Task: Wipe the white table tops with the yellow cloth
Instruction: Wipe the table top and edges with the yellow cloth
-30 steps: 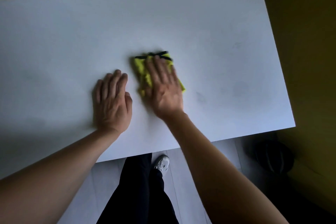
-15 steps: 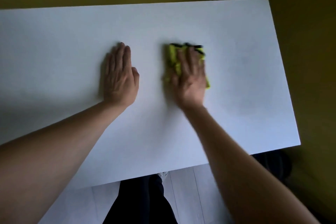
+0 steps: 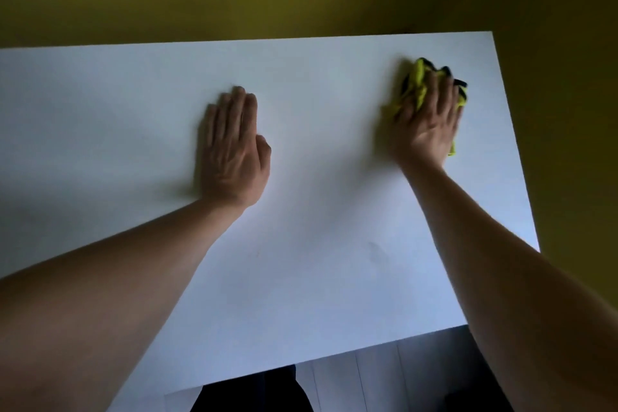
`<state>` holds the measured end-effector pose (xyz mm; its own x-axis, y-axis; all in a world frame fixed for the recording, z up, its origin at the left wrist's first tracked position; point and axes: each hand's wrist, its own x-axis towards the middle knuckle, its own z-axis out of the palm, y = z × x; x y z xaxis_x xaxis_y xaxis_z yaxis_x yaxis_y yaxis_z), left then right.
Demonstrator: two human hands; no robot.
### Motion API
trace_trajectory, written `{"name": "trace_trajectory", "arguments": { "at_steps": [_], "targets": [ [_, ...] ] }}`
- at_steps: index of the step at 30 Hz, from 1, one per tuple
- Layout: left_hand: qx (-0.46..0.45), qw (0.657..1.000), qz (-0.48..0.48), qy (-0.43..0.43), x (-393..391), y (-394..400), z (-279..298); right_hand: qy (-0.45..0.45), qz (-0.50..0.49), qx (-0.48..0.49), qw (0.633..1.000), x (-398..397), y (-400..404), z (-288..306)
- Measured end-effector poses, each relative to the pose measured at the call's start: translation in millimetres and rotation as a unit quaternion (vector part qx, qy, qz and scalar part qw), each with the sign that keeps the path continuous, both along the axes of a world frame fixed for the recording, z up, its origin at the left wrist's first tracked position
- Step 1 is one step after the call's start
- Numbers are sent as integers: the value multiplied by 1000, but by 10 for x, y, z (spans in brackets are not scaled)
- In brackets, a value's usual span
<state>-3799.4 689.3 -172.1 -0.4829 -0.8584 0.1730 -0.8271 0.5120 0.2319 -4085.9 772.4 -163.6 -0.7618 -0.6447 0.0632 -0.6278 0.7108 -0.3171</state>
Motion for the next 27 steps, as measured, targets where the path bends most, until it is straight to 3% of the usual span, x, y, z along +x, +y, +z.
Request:
{"name": "trace_trajectory", "arguments": {
  "at_steps": [3,6,9,14,16,20,24,27],
  "targets": [
    [-5,1000,24,5,-16,15,-7,-1,-67,-2,998,118,-164,0],
    [-3,1000,17,-3,-28,0,13,18,81,-35,996,694,-356,-21],
    [3,1000,23,-2,-13,-20,-7,7,248,-51,967,1403,-600,7],
    [16,1000,14,-9,5,-45,2,14,352,-47,935,1351,-679,6],
    [23,999,17,-20,5,-31,34,20,319,-43,946,1058,-647,-34],
    [34,999,15,-32,-17,-30,52,33,119,-18,992,204,-720,-52],
    [38,999,16,-32,-33,-44,51,-14,-6,11,1000,-101,-897,21],
    [40,999,20,-30,-38,-27,52,-3,29,4,1000,194,-1008,22]
  ]
}}
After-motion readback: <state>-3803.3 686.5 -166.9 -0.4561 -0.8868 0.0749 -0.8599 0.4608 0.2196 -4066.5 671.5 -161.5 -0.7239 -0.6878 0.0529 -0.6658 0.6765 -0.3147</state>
